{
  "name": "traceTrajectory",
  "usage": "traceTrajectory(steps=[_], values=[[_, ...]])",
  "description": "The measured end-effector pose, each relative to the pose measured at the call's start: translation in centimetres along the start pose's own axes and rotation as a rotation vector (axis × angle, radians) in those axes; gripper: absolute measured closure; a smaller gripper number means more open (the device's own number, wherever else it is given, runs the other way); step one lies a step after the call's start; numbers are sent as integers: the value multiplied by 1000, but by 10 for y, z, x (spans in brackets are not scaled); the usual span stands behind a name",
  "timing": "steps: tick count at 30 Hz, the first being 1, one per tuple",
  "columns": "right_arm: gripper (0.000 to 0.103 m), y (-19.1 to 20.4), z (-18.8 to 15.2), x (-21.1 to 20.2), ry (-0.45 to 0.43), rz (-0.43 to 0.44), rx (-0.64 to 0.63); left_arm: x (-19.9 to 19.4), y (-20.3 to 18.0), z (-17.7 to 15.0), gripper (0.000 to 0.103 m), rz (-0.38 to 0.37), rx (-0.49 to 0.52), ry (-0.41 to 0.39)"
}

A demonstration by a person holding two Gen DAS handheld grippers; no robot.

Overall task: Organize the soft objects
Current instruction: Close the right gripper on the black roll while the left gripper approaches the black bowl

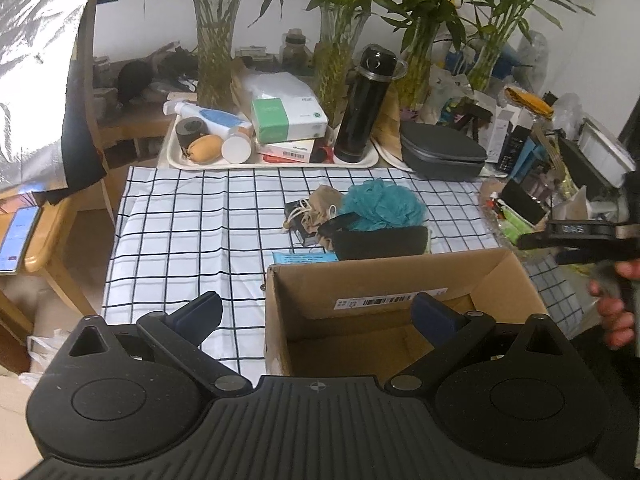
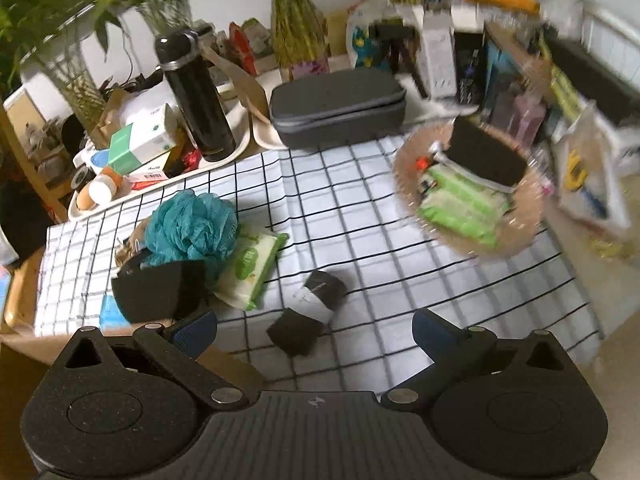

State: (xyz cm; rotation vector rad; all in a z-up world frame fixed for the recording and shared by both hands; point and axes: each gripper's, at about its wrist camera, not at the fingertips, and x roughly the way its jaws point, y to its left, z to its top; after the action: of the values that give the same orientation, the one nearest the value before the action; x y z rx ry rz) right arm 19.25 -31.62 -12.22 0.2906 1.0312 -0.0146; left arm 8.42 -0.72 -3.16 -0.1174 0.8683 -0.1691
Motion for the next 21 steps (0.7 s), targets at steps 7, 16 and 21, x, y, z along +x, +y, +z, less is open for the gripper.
traceTrajectory(steps=[7, 16, 21], values=[[0, -7, 21, 58, 55, -27, 65, 9, 13, 4, 0, -19, -33, 6], [2, -5, 31, 114, 127, -55, 70, 8, 23, 4, 0, -18, -60, 0], [16, -7, 26, 143, 228, -49, 115, 10, 29, 4, 0, -15, -72, -1]])
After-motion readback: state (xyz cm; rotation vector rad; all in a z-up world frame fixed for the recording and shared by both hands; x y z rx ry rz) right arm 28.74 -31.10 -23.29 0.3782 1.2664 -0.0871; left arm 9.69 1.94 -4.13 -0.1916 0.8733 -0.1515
